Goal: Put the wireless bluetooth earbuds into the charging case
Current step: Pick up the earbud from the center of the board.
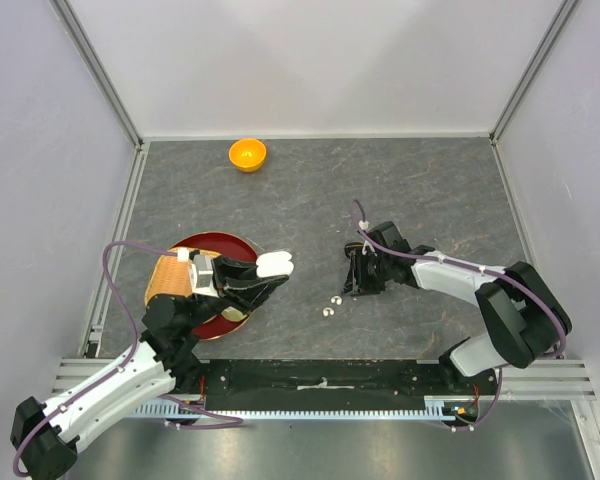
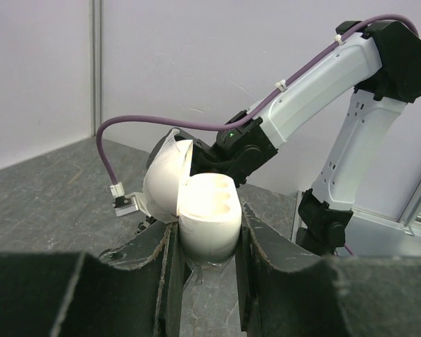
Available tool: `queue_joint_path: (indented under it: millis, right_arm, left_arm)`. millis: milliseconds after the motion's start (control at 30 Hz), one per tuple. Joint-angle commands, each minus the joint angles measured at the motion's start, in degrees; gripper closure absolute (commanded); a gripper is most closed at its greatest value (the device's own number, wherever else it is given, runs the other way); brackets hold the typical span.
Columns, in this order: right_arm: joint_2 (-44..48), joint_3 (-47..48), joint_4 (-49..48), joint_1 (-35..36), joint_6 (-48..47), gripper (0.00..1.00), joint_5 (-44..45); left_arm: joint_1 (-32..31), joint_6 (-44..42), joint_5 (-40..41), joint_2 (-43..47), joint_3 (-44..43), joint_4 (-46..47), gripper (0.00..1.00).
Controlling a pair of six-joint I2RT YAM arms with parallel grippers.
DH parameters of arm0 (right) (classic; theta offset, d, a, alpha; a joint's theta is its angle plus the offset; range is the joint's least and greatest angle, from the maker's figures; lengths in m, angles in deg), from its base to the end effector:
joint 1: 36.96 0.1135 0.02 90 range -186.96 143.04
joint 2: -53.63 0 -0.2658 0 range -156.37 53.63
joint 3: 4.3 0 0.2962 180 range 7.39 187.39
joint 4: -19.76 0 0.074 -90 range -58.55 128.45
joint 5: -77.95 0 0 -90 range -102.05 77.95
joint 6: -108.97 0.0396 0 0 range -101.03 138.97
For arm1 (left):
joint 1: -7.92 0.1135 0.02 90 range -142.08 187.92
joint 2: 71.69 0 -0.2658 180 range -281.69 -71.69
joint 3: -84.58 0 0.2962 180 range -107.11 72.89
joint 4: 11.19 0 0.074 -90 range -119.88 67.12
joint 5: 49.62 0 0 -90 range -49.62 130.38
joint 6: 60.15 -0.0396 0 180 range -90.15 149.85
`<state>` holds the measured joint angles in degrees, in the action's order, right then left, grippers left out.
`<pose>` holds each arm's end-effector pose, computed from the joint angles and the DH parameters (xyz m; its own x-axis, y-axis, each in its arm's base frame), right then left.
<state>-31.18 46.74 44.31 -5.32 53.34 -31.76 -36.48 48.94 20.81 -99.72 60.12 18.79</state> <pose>0.2489 0.1691 0.1189 -0.9619 0.0315 -0.2715 -0.1231 0.8369 0.5334 0.1198 -0.1359 0.2695 0.0146 -0.4456 -0.8951 0.9295 0.3360 -0.1521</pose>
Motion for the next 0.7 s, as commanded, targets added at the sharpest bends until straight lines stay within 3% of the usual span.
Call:
queue_joint_path:
  millis: [0,200,367,667]
  right_arm:
    - [-1.14,1.34,-3.46,0.00,-1.06,0.61,-1.39]
    - [-1.93,1.51,-3.90,0.18,-1.15,0.60,-2.53]
    - [-3.34,1.78,-3.55,0.44,-1.06,0.47,-2.09]
    - [-4.48,2.74,-3.20,2.72,-1.67,0.51,-0.43]
  left_arm:
    - [-0.25,-0.11,0.59,-0.44,-0.32,1.92,0.98]
    - [-0.16,-0.19,0.59,-0.53,-0.15,2.10,0.98]
    - [-0.16,0.07,0.76,-0.62,0.12,2.27,0.98]
    - [-0.16,0.16,1.03,-0.27,0.47,2.19,0.98]
